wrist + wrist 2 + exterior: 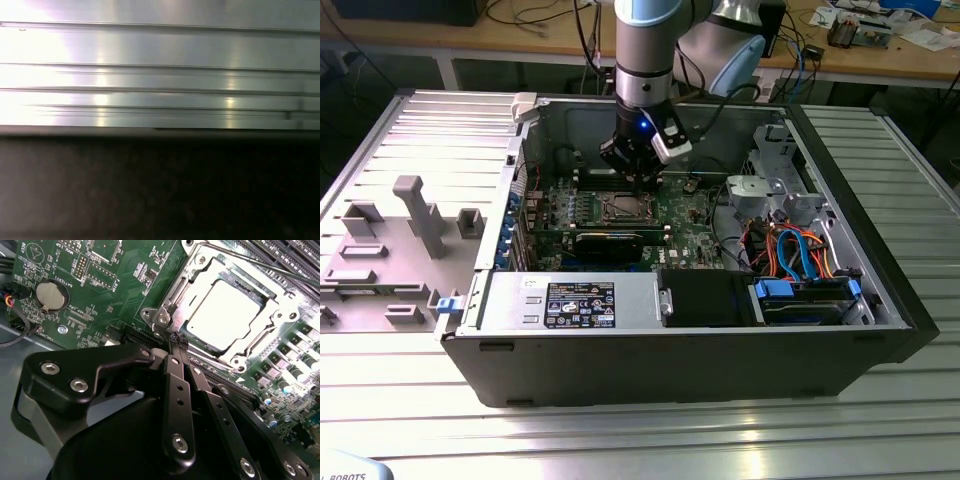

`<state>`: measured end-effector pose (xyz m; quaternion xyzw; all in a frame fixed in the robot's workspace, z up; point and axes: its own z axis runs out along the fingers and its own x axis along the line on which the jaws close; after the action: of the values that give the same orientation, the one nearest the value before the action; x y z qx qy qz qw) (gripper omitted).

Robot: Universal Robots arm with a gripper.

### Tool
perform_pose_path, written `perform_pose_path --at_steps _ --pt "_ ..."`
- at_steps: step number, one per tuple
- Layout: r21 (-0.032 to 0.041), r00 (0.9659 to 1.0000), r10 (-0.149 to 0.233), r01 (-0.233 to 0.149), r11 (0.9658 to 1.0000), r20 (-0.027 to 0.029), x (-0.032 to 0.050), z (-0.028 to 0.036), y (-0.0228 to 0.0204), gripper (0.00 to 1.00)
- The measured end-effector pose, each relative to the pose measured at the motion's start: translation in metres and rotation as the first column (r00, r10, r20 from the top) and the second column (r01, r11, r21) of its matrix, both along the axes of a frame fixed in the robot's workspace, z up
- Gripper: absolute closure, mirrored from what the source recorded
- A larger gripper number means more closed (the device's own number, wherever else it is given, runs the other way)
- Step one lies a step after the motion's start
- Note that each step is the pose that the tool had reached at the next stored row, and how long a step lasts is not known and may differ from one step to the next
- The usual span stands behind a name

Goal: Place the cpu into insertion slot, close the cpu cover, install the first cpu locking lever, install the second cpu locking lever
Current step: 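Install the first cpu locking lever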

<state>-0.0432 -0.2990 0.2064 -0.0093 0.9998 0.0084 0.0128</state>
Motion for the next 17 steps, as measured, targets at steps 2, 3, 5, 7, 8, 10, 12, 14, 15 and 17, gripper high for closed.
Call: perform_pose_path --at_steps 2,3,5,7,8,10,12,14,15,17 --pt "0.0001 1.0000 0.000 0.000 1.0000 0.0000 0.0000 0.0007 0.0000 0.89" --pt "0.0001 1.0000 0.000 0.000 1.0000 0.0001 0.0000 0.0008 0.0000 0.89" --pt "-0.0004 1.0000 0.000 0.000 1.0000 -0.0003 -0.0002 0.0010 -0.0017 0.89" --pt "-0.0001 1.0000 0.000 0.000 1.0000 -0.0001 0.0000 0.0008 -0.0052 0.89" --pt "0.0000 1.0000 0.000 0.000 1.0000 0.0000 0.0000 0.0008 -0.0055 0.89" --pt "-0.0002 1.0000 0.000 0.000 1.0000 -0.0001 0.0000 0.0008 -0.0057 0.89" --pt "-0.0001 1.0000 0.000 0.000 1.0000 -0.0001 0.0000 0.0008 -0.0059 0.89" --pt "-0.0001 1.0000 0.000 0.000 1.0000 -0.0001 0.0000 0.0008 -0.0060 0.89" --pt "-0.0002 1.0000 0.000 0.000 1.0000 -0.0001 0.0000 0.0008 -0.0061 0.89" --pt "-0.0001 1.0000 0.000 0.000 1.0000 -0.0001 0.0000 0.0008 -0.0062 0.89"
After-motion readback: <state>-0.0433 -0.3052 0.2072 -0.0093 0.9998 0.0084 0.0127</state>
